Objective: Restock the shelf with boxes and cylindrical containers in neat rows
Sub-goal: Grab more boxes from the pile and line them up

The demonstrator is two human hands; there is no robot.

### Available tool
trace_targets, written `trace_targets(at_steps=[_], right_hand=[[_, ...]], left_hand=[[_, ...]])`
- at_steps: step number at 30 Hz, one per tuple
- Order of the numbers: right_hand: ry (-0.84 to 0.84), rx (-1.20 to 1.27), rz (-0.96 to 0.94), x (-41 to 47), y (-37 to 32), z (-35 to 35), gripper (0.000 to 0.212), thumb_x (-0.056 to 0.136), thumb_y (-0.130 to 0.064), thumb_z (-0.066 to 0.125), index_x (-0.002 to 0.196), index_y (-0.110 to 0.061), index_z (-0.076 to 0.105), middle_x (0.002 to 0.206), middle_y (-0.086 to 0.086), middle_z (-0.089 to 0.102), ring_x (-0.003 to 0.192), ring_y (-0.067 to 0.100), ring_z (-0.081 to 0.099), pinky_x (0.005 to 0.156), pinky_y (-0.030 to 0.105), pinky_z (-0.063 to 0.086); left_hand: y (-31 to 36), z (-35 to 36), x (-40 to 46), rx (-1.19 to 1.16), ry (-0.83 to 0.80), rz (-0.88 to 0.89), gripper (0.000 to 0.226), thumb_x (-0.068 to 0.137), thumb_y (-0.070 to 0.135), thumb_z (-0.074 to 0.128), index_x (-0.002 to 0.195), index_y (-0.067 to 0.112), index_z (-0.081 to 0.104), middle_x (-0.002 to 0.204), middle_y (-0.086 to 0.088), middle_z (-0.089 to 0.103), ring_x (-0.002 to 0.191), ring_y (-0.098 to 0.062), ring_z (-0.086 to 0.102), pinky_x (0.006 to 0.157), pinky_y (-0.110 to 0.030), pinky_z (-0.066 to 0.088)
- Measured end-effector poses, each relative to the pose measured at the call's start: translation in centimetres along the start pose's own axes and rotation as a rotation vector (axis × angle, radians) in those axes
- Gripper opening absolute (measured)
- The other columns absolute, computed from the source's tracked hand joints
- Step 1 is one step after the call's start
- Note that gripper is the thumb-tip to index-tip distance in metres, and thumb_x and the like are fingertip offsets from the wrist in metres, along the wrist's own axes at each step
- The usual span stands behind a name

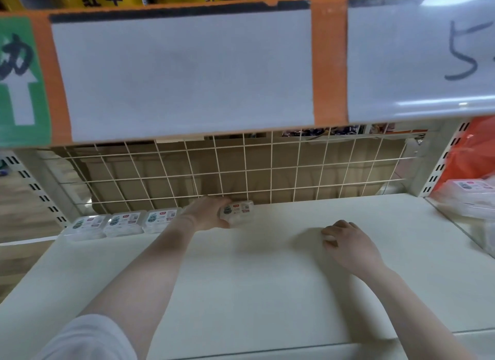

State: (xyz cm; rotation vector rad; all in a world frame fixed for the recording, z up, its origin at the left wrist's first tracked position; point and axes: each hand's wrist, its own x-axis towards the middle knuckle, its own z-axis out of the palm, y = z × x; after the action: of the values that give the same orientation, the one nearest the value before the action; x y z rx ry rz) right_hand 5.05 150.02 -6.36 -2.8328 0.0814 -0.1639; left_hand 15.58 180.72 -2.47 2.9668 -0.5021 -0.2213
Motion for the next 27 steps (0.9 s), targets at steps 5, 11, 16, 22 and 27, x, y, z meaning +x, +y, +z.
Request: trace_targets(at_steps=[5, 11, 16, 22, 27], right_hand=[[-0.010, 0.003, 0.006, -0.1, -0.2, -0.2, 0.028, 0.091, -0.025, 0.046, 0.113, -0.024, 0.063, 0.116, -0.004, 0.054, 0.112, 0.014, 0.045, 0.085, 0.027, 0.043], [-0.022, -0.011, 0.021, -0.1, -0.5, -0.2, 0.029, 0.091, -0.026, 0.046, 0.116, -0.025, 0.061, 0.119, -0.004, 0.053, 0.114, 0.015, 0.044, 0.088, 0.028, 0.042], [-0.030, -0.018, 0.037, -0.1, -0.7, -0.4, 0.030, 0.091, -0.026, 0.045, 0.117, -0.025, 0.061, 0.120, -0.004, 0.053, 0.115, 0.015, 0.043, 0.088, 0.028, 0.043], [-0.050, -0.026, 0.043, -0.2, -0.7, -0.4, 0.030, 0.092, -0.027, 0.045, 0.118, -0.023, 0.059, 0.119, -0.003, 0.053, 0.114, 0.015, 0.044, 0.086, 0.028, 0.043], [-0.013, 0.049, 0.123, -0.8, 0.2, -0.7, 0.015, 0.089, -0.022, 0.047, 0.083, -0.030, 0.057, 0.098, 0.000, 0.054, 0.100, 0.022, 0.050, 0.062, 0.028, 0.035]], left_hand=[[-0.2, -0.1, 0.2, -0.021, 0.005, 0.014, 0.048, 0.074, 0.038, 0.073, 0.118, 0.027, 0.055, 0.113, 0.003, 0.062, 0.101, -0.021, 0.060, 0.086, -0.036, 0.050], [-0.3, -0.4, 0.1, -0.019, 0.012, 0.011, 0.045, 0.072, 0.032, 0.074, 0.113, 0.024, 0.058, 0.110, 0.002, 0.061, 0.097, -0.019, 0.060, 0.084, -0.035, 0.051], [-0.2, -0.3, -0.1, -0.007, 0.008, 0.011, 0.047, 0.074, 0.030, 0.073, 0.118, 0.023, 0.056, 0.113, 0.001, 0.060, 0.098, -0.020, 0.059, 0.083, -0.034, 0.050], [0.5, -0.5, -1.0, 0.013, 0.012, -0.016, 0.049, 0.077, 0.033, 0.069, 0.122, 0.023, 0.051, 0.122, -0.002, 0.053, 0.111, -0.023, 0.053, 0.089, -0.036, 0.047], [2.9, 0.2, -4.1, 0.013, 0.196, -0.022, 0.059, 0.089, 0.034, 0.058, 0.143, 0.023, 0.036, 0.142, 0.002, 0.043, 0.132, -0.019, 0.034, 0.104, -0.031, 0.031]])
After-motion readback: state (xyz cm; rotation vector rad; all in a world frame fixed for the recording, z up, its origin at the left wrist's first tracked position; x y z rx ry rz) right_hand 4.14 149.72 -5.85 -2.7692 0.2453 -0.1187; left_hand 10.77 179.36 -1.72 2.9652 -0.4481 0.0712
